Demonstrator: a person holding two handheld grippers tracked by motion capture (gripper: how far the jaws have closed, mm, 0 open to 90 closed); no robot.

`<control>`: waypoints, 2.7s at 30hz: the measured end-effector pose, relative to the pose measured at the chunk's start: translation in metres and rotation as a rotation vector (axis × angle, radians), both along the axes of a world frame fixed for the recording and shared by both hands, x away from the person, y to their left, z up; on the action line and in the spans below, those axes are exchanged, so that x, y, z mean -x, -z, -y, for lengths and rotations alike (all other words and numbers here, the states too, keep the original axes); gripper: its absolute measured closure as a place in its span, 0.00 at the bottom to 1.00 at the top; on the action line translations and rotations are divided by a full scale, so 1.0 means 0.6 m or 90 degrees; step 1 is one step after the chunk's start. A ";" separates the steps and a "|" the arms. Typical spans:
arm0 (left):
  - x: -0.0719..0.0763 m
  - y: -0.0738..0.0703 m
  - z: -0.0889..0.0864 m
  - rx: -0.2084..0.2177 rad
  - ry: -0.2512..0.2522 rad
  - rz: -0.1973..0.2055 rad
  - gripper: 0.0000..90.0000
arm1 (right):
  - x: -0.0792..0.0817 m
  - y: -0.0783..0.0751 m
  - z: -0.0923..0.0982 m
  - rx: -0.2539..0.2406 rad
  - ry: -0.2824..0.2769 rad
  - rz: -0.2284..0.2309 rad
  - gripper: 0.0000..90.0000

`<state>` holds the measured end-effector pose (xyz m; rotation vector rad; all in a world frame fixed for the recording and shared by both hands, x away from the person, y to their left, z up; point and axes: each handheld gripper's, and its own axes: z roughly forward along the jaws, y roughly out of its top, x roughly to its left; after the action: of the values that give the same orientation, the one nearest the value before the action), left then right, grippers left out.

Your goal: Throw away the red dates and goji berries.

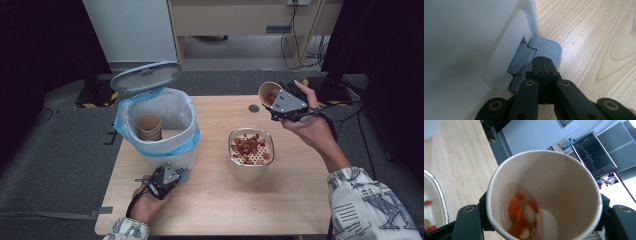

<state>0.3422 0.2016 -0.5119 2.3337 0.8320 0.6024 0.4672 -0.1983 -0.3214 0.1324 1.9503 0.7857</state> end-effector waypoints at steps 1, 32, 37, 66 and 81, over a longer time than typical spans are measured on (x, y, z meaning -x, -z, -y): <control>0.000 0.000 0.000 0.000 0.000 0.000 1.00 | 0.000 0.000 0.000 0.000 0.000 0.000 0.34; 0.000 0.000 0.000 0.000 -0.001 -0.001 1.00 | 0.024 -0.008 0.005 0.096 0.011 0.064 0.35; 0.000 0.000 0.000 0.001 -0.001 -0.001 1.00 | 0.025 -0.026 0.006 0.095 0.009 0.074 0.35; 0.000 0.000 0.000 0.001 -0.001 0.000 1.00 | 0.041 -0.053 -0.012 0.187 -0.005 0.115 0.38; 0.000 0.000 0.000 0.000 -0.001 0.000 1.00 | 0.048 -0.050 -0.018 0.234 -0.006 0.141 0.38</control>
<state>0.3421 0.2015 -0.5118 2.3333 0.8347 0.6030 0.4382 -0.1873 -0.2912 -0.1784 1.8499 0.4164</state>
